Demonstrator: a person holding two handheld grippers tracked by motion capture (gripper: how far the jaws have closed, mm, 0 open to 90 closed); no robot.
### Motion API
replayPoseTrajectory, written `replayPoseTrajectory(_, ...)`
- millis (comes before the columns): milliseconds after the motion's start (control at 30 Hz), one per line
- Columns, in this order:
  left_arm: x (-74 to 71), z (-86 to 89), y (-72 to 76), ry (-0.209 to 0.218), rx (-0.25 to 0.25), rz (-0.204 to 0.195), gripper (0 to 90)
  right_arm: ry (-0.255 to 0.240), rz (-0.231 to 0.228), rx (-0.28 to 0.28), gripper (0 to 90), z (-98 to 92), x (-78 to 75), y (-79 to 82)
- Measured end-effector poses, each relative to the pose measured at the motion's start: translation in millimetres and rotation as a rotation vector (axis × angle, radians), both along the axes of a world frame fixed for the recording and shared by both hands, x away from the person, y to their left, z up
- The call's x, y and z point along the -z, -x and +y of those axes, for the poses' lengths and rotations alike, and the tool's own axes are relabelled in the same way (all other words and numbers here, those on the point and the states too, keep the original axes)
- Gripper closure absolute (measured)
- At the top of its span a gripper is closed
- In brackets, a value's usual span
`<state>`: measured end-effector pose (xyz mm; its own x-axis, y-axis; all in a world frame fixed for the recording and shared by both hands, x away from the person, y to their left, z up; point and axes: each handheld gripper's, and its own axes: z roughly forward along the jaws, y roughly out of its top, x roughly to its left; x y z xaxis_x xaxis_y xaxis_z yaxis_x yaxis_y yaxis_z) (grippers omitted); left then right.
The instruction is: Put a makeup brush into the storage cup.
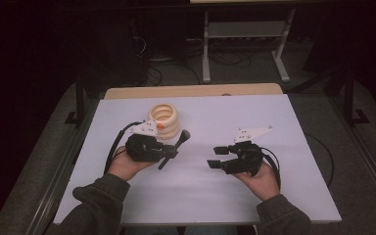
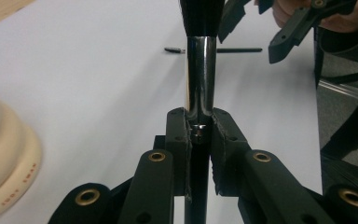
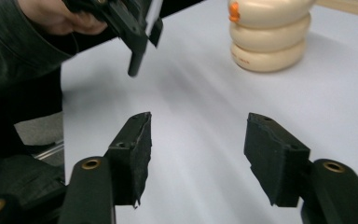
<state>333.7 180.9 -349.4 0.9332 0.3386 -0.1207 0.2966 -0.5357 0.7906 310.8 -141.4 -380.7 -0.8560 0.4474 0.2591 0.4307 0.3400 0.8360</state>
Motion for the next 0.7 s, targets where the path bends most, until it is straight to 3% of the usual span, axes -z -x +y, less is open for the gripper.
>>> replayPoseTrajectory(267,1.4,0.2,-3.3,-0.013,-0.016,-0.006,78.6,-0.001,-0.011,0.035,36.4,-11.7,1.3,4.0)
replayPoseTrajectory(600,-3.3,2.8,-8.7,0.009,-0.041,-0.004,78.6,0.027,-0.013,0.089,33.7,-28.6,8.3,8.1)
replayPoseTrajectory(700,-7.9,5.3,-11.2,0.033,-0.060,0.001,78.6,0.029,-0.021,0.105,33.3,-33.4,8.9,10.7)
